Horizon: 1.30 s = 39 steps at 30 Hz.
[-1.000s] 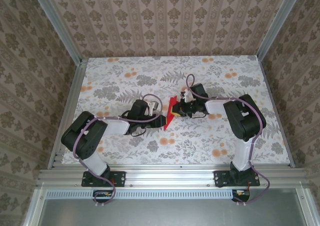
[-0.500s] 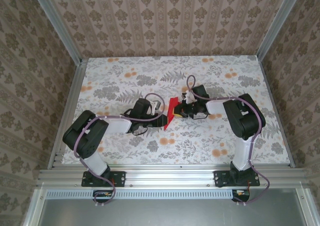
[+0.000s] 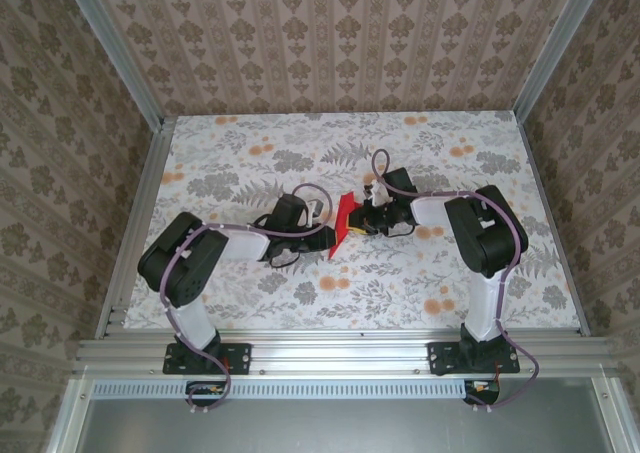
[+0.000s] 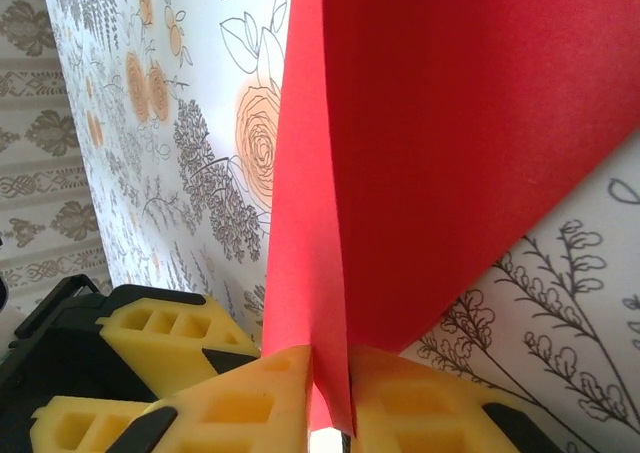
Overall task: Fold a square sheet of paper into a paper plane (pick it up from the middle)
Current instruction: Fold the wing for the fifth time at the center of the table.
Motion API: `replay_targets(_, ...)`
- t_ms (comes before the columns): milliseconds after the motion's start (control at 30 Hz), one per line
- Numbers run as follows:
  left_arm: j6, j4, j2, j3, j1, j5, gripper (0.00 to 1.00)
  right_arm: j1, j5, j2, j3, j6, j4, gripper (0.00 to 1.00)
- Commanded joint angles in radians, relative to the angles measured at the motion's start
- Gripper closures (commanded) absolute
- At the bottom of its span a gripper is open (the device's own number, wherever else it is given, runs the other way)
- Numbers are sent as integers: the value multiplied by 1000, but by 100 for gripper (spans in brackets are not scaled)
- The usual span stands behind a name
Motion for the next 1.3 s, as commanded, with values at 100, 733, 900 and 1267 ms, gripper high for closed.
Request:
replay_targets(100, -7, -23, 22, 40, 9, 3, 77, -6, 23, 35, 34, -22, -39, 82)
replay_targets(733, 11, -115, 35, 70, 7, -24, 82, 5, 197, 74, 91, -31, -192, 73)
replay_targets(900, 5, -107, 20, 71, 10, -13, 80, 16, 308, 90, 125, -56, -309, 70)
replay_targets(1267, -34, -37, 36, 64, 18, 57, 77, 23, 326, 116, 147, -52, -351, 61)
